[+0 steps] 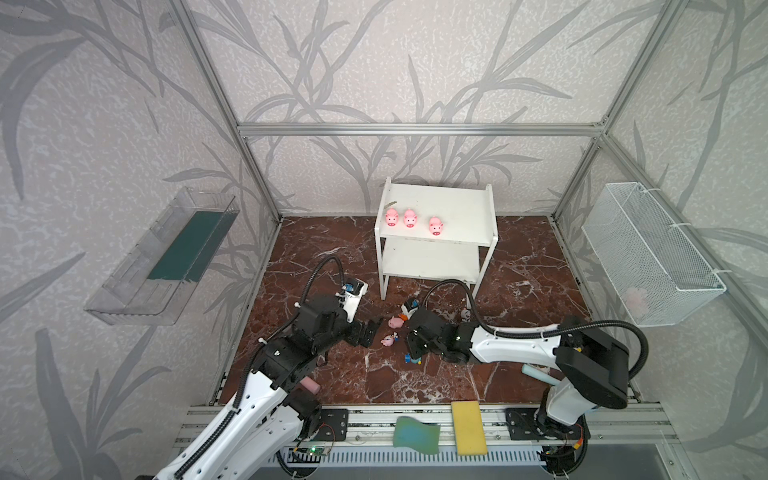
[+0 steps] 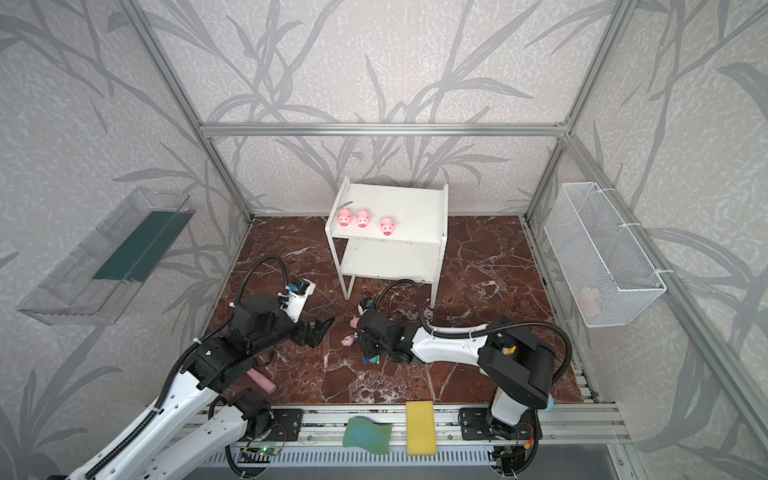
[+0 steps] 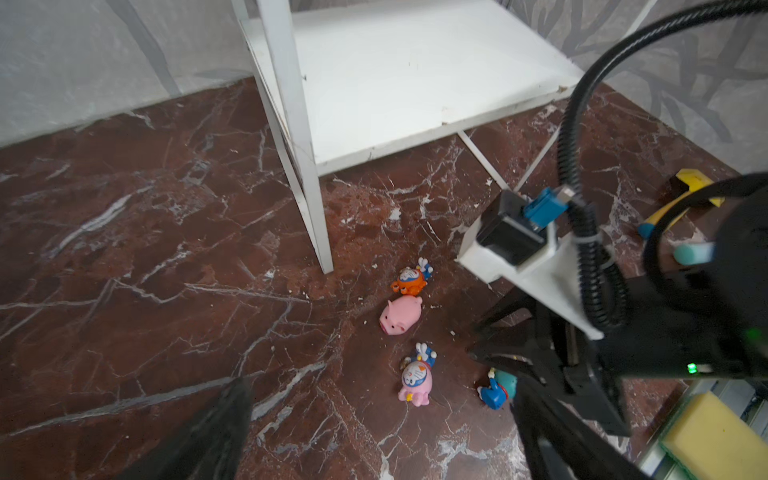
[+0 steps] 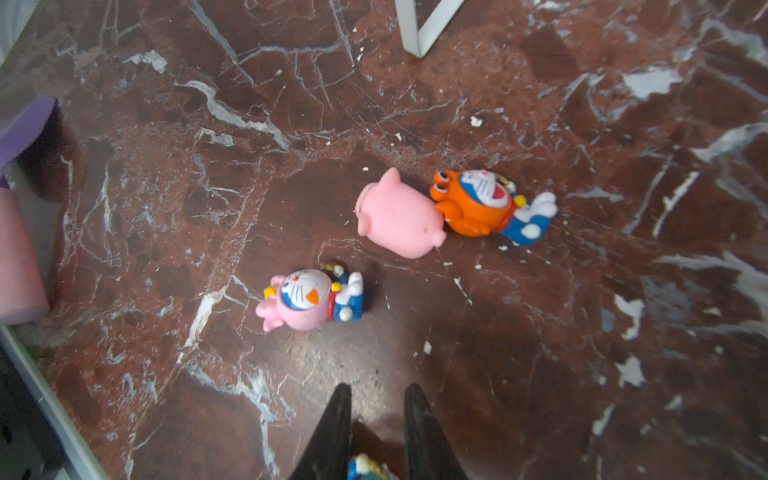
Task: Place and organize the plastic toys onto the shelf
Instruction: 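Lower the left gripper over the floor pink pig while the right hovers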
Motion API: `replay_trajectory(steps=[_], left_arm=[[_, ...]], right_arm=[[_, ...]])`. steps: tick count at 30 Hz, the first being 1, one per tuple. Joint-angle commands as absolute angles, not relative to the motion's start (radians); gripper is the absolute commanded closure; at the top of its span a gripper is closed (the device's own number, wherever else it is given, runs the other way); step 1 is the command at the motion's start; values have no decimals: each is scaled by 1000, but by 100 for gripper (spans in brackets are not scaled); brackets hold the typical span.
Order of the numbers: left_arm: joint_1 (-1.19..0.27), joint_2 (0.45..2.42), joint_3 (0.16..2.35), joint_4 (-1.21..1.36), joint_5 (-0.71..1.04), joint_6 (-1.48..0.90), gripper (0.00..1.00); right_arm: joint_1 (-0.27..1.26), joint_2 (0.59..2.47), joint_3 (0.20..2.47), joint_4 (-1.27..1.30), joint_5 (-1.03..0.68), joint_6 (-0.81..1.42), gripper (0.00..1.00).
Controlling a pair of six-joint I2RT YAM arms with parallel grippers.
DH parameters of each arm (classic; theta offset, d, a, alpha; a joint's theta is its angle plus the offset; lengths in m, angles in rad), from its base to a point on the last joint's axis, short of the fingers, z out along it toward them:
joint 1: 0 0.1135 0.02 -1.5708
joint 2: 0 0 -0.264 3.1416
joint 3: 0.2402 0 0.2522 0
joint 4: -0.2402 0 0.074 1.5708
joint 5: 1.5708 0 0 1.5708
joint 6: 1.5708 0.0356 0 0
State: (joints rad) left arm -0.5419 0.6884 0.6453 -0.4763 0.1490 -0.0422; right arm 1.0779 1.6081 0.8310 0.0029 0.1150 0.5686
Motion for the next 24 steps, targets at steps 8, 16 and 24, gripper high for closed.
replay_trajectory(steps=[8, 16, 24], left_arm=[[-546, 924, 609, -370, 123, 31, 3], [-558, 1156, 641, -310, 68, 58, 1], [-573, 1314, 722, -303, 29, 98, 1]], right_arm=[[1093, 1321, 633, 7, 173, 461, 64], [1092, 1113, 523, -5, 241, 421, 54], [1091, 941, 443, 4, 287, 372, 44]])
